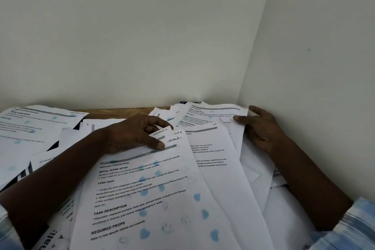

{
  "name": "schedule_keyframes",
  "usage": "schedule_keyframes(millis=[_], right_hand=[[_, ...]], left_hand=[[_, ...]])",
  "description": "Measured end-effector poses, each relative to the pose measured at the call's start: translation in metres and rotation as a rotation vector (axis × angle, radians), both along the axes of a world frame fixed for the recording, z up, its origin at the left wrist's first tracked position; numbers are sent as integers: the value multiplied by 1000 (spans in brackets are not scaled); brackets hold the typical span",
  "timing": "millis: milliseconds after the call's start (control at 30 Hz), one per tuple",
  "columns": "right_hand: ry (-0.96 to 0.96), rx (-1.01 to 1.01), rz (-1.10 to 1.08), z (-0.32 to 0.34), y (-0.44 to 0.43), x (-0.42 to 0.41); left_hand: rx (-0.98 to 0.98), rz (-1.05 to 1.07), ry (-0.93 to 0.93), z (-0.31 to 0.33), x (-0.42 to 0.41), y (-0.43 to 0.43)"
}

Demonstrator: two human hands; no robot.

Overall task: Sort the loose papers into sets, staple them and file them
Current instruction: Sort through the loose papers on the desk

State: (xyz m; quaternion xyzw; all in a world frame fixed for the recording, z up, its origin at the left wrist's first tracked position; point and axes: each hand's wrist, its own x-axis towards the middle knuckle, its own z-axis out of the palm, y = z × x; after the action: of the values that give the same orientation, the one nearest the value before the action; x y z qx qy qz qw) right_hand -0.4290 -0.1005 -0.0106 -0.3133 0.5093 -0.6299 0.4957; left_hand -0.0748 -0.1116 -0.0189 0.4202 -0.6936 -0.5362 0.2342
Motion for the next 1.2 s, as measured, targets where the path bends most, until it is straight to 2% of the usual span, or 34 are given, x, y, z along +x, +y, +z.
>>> schedule_keyframes(millis=[100,367,567,767,1000,1100,1200], right_hand=[[217,-112,-63,-3,-3,-1],[335,-259,-55,-2,3,6],[455,-503,-357,51,7,10],[705,-781,-625,142,22,17],[1153,-804,-711,230,43,24],[1323,-788,-654,250,50,25],[1400,-782,-564,261,55,26]], left_hand=[[-4,4,-3,0,-1,-1],[-39,-5,2,-2,1,-3],[-112,44,29,-1,-1,1],[-127,46,54,-1,-4,6],[-54,5,163,3,2,11],[-26,-19,207,1,3,10],[-39,-5,211,1,4,10]])
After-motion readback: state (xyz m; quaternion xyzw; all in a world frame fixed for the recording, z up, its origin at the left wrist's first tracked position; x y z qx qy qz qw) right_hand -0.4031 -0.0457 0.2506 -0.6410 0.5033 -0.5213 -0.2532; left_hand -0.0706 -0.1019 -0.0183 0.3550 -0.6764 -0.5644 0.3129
